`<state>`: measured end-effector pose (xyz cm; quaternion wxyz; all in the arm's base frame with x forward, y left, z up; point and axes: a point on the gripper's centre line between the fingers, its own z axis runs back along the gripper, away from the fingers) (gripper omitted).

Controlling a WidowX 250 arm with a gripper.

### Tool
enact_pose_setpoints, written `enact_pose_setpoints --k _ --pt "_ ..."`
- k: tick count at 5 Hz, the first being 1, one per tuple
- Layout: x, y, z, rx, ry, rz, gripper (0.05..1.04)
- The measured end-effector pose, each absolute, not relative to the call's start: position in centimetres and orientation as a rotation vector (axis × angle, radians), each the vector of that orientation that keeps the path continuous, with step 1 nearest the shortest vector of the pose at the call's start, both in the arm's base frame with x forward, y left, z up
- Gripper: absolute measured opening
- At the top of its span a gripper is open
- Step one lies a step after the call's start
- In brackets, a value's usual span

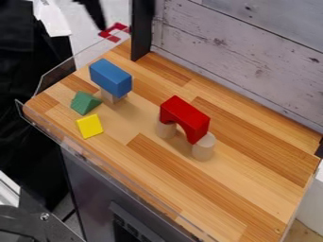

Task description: Put the blue rectangle block on top of the cube

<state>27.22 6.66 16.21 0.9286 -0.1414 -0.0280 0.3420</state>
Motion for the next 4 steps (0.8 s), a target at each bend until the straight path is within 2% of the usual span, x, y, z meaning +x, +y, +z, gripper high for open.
enact_pose_setpoints --k 2,3,4 --pt "28.3 1.3 15.2 -0.162 -0.005 0.212 0.999" --pt "27.5 -0.3 13.8 -0.159 0.036 -0.057 0.999" --pt "26.7 -0.5 13.0 -0.233 0.063 -0.202 0.999"
